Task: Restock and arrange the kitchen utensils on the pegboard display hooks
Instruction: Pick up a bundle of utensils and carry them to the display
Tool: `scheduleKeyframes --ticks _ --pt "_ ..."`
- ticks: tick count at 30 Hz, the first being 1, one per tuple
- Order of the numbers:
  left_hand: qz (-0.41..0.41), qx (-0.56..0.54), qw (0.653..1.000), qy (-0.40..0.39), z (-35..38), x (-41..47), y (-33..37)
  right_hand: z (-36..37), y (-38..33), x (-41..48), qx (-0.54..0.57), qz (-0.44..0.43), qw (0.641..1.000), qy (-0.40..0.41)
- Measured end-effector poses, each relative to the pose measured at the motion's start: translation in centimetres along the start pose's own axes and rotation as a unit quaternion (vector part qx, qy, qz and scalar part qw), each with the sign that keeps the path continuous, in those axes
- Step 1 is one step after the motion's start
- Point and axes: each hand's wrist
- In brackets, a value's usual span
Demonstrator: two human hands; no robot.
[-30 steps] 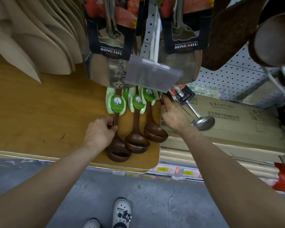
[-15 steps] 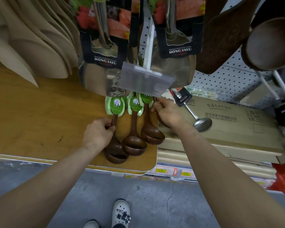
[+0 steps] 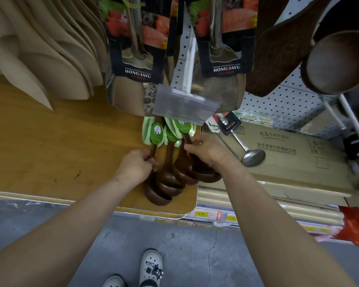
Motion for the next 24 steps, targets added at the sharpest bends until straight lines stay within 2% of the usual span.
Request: scheduleKeyframes --ticks 3,6,8,11,14,19,24 --pt "-0.02 -0.12 0.992 -0.035 0.5 -0.1 0.2 0.5 -0.2 -0.7 0.034 -0.004 0.999 0.0" --pt "-0.044 -0.181 0.981 -0.057 0.4 -0.8 0.5 1.4 -0.1 -1.4 0.079 -0.006 0.997 -0.006" --pt "-0.042 -0.184 0.98 -0.06 0.2 -1.4 0.1 2.3 0.0 -1.7 0.12 0.001 0.993 -0.019" --pt "-0.026 -0.104 0.993 -0.038 -0.1 -2.8 -0.8 4.1 -0.1 -2.4 0.162 0.025 0.986 -0.042" --pt "-0.051 -0.115 0.991 -0.037 -0.2 -4.2 -1.2 5.5 -0.5 -3.3 0.2 0.075 0.976 -0.036" --pt "-0.05 -0.139 0.987 -0.055 -0.3 -5.6 -1.1 6.0 -1.7 -4.7 0.105 0.077 0.989 -0.069" --pt "-0.086 -0.174 0.979 -0.061 -0.2 -6.0 -2.1 6.4 -1.5 -6.0 0.109 0.041 0.989 -0.089"
Point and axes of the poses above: each hand's wrist, its own x-axis towards the middle knuckle, its own z-axis out of the palm, y = z × x, and after that the axes turned 1 degree about -z, right-handed
